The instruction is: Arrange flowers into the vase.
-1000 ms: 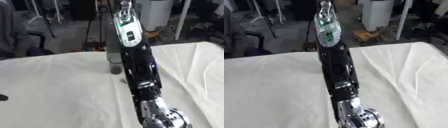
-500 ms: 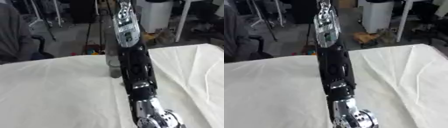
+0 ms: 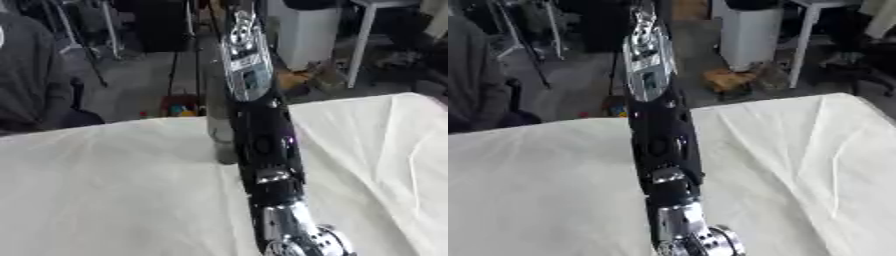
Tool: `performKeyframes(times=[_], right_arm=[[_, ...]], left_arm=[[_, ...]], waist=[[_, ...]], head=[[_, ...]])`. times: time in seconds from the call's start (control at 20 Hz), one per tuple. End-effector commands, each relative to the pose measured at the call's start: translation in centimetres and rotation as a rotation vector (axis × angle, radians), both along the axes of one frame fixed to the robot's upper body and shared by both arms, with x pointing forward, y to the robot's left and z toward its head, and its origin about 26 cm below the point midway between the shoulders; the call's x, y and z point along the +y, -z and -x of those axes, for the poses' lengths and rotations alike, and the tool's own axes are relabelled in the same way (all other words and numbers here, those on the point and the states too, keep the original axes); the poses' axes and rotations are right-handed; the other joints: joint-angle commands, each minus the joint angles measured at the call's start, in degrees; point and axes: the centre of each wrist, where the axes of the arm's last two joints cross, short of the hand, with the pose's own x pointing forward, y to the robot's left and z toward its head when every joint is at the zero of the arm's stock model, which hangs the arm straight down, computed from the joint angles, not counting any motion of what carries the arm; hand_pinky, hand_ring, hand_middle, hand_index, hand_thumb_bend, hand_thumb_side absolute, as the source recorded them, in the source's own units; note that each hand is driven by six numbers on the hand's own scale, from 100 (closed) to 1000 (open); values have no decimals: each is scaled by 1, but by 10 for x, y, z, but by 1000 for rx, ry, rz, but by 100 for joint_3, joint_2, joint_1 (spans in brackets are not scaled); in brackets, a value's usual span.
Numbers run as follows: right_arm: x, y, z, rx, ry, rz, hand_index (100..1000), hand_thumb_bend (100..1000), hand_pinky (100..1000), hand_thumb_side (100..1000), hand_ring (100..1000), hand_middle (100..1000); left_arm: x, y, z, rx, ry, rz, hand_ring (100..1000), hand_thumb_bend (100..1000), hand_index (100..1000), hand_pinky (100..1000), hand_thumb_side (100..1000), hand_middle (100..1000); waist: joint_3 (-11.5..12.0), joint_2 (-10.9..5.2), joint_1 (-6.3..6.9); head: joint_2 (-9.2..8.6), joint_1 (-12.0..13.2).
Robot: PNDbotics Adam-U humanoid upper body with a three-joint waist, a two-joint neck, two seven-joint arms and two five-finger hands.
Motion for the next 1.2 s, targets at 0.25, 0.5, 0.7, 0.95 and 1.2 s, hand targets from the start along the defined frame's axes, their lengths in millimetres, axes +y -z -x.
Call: performKeyframes(times=[0.25,0.5,0.7,0.95,1.2], right_arm=[[-16,-7,-6,-23,41,139,131,100,100,1000,100,100],[-21,-3,-7,-25,46,140,132,100,100,1000,100,100],[-22,-2,-7,-28,48,142,133,100,100,1000,100,100],[-25,2,-7,-15,60,142,138,100,100,1000,100,100],[-28,5,-7,-3,75,150,142,100,100,1000,100,100]], left_arm=[[-2,-10,0,-41,16,-7,534,740,693,620,721,446],[-2,-10,0,-51,14,-4,534,739,693,621,721,446],[-2,-10,-1,-57,14,-3,533,738,693,621,722,444],[-3,-10,-1,-63,18,-5,532,737,693,622,723,443],[-3,-9,0,-62,17,-8,532,736,693,622,725,442]], waist=[[128,-20,-16],[214,32,12],[243,77,30],[240,117,47],[229,133,52]], head=[[-207,-124],[-278,-167],[-288,-162],[-285,-148],[-261,-140]])
